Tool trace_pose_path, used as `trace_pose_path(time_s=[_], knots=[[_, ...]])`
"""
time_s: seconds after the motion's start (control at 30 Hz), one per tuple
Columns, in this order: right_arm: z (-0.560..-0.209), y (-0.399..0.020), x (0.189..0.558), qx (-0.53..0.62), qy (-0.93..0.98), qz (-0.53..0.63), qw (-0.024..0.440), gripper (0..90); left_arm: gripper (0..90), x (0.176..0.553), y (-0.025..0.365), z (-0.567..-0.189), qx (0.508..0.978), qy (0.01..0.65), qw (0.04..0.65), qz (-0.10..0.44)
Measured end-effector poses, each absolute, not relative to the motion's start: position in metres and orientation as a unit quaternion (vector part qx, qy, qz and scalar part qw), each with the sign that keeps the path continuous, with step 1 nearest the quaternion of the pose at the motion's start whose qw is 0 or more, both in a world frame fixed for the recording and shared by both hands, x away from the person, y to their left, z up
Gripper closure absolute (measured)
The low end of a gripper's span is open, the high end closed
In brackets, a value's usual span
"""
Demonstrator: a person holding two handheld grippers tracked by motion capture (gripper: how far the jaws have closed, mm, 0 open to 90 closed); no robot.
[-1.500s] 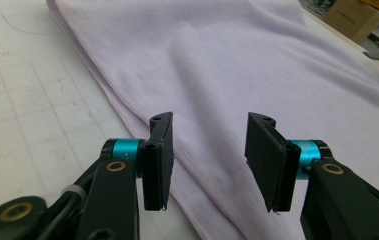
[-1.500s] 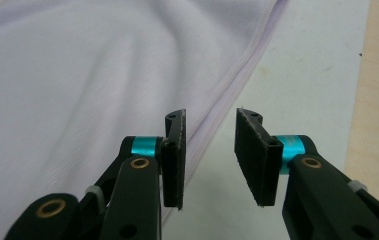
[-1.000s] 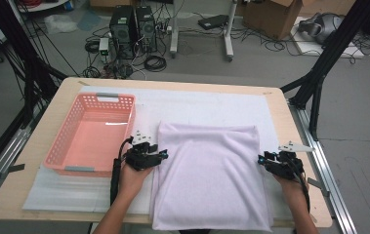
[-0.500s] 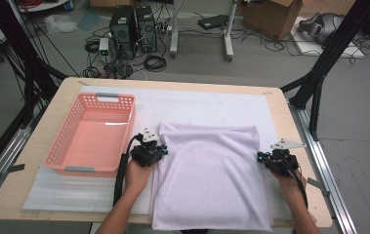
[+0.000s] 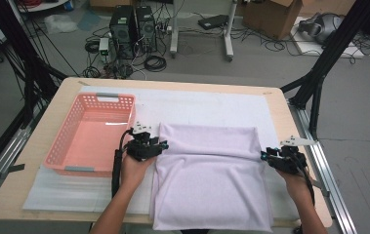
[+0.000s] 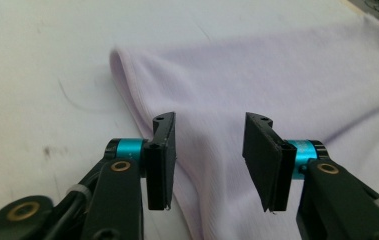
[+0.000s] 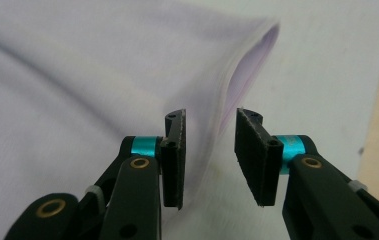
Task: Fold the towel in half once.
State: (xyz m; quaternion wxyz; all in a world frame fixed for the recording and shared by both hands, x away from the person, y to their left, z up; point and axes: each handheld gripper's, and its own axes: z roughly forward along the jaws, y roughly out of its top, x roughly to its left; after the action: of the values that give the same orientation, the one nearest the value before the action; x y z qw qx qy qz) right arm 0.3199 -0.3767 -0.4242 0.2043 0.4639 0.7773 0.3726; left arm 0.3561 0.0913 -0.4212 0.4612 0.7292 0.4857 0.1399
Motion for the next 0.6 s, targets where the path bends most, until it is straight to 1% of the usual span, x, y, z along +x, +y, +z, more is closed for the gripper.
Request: trace_pose_path(time_s=[0.1,0.13,0.23,0.33,0.4,0.43,0.47,0.5,0.57,0.6], knots=[[-0.419,-0.377,0.335,0.470,0.766,0.380,0.218,62.3,52.9,0.376,0.088,-0.416,0.716,0.491,0.475,0.145],[-0.418,-0.377,0.342,0.471,0.763,0.381,0.225,61.5,52.7,0.383,0.086,-0.417,0.719,0.492,0.468,0.145],[-0.422,-0.378,0.361,0.478,0.761,0.379,0.220,60.6,50.7,0.403,0.081,-0.422,0.721,0.506,0.450,0.147],[-0.429,-0.376,0.379,0.488,0.767,0.366,0.198,60.4,51.0,0.415,0.076,-0.432,0.721,0.522,0.437,0.133],[-0.434,-0.374,0.386,0.486,0.770,0.372,0.178,63.0,55.2,0.421,0.076,-0.442,0.723,0.536,0.420,0.111],[-0.436,-0.373,0.388,0.486,0.771,0.373,0.175,63.1,59.4,0.421,0.076,-0.444,0.726,0.532,0.422,0.112],[-0.436,-0.373,0.389,0.489,0.768,0.378,0.169,62.8,64.6,0.421,0.076,-0.443,0.728,0.530,0.420,0.116],[-0.436,-0.374,0.389,0.493,0.762,0.386,0.163,62.4,73.2,0.421,0.076,-0.442,0.726,0.526,0.426,0.118],[-0.431,-0.379,0.387,0.505,0.744,0.404,0.170,63.0,85.3,0.420,0.078,-0.440,0.728,0.521,0.424,0.138],[-0.427,-0.382,0.385,0.510,0.733,0.411,0.183,63.2,87.9,0.421,0.079,-0.440,0.726,0.523,0.424,0.142]])
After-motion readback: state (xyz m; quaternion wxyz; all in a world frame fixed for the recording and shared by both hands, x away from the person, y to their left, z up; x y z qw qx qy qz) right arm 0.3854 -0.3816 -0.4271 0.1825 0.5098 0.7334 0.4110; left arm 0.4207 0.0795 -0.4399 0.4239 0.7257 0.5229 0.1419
